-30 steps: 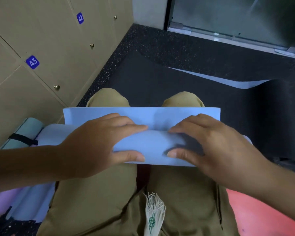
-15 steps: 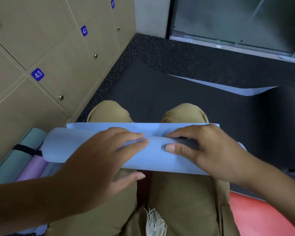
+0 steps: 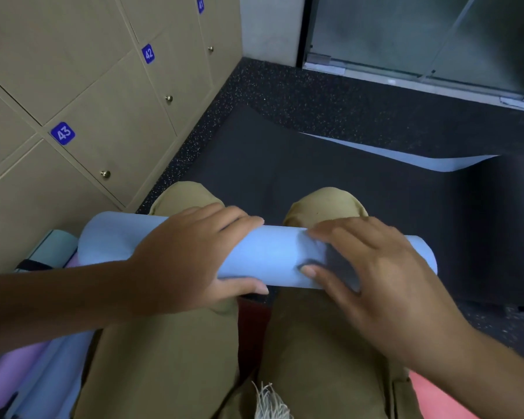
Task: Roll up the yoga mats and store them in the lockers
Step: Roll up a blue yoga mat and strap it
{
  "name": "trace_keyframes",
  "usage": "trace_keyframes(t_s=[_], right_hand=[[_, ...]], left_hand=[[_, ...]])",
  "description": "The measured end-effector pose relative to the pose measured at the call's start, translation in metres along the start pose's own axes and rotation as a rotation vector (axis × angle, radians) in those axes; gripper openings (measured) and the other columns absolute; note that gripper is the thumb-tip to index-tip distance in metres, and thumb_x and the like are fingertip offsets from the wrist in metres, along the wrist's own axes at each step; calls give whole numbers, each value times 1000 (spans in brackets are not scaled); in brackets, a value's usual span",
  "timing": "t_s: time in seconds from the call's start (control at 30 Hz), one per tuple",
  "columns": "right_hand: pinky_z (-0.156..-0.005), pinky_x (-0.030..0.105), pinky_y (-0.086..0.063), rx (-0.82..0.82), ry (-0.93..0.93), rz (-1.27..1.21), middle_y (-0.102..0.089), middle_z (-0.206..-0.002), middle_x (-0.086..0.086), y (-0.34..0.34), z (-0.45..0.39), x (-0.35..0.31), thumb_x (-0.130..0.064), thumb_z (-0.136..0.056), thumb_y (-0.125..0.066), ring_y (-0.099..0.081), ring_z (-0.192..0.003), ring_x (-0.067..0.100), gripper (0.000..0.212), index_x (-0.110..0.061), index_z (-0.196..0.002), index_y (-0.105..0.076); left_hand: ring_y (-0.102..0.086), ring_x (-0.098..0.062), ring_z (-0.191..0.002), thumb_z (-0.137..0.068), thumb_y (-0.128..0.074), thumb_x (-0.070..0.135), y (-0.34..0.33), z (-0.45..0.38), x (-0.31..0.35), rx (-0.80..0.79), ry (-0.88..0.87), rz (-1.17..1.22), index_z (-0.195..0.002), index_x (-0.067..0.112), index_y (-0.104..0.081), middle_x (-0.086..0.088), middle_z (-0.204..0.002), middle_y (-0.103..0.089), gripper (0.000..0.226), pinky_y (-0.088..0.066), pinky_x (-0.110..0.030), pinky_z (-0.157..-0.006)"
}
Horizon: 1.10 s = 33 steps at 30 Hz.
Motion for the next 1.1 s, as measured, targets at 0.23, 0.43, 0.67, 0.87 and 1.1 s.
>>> trace_keyframes(t_s=[0.23,0.43,0.67,0.87,1.1], right_hand=[[-100,25,-35,-6,-7,-8,-62,-130,-14,-8,-4,14,-54,-96,-53,-57,-117,14,48,-28,-135,-58],[-90,26,-44,-59,-27,-68,-67,-117,-17,-7,-28,24,-60,-95,-48,-61,-106,8,47,-31,-129,-63],[-91,30,-48,-183,-82,-114,-65,-119,-23,-13,-56,43,-68,-95,-45,-59,-110,0,43,-42,-125,-61],[-81,34,-55,41,-74,-90,-72,-104,-19,-1,-57,52,-67,-96,-50,-65,-96,3,44,-32,-112,-72],[-97,40,-48,185,-96,-25,-70,-111,-16,14,-40,66,-56,-96,-57,-63,-105,9,37,-27,-115,-71]], left_hand=[[-61,-18,-80,-85,-39,84,-1,-25,-11,-77,1,-43,-118,21,-65,8,-97,-63,75,-52,-42,-71],[-64,-26,-104,-90,-60,63,10,-25,13,97,-68,-67,-133,8,-63,-4,-127,-63,70,-53,-46,-83],[-60,-34,-113,-82,-61,75,-13,-36,21,69,-21,-244,-139,-6,-52,-17,-130,-60,100,-50,-48,-98],[-62,-29,-84,-73,-53,86,-23,-61,7,21,-29,-325,-123,-1,-59,-10,-101,-63,100,-54,-45,-73],[-63,-18,-79,-59,-48,94,-27,-85,-19,-91,75,-242,-101,23,-55,10,-89,-60,83,-47,-36,-62]])
Point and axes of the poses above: each hand's wrist, its own z-axis away from the middle knuckle, its own y-axis out of the back of the hand, x = y × z, the point moved 9 cm from there along -z, towards the middle knuckle
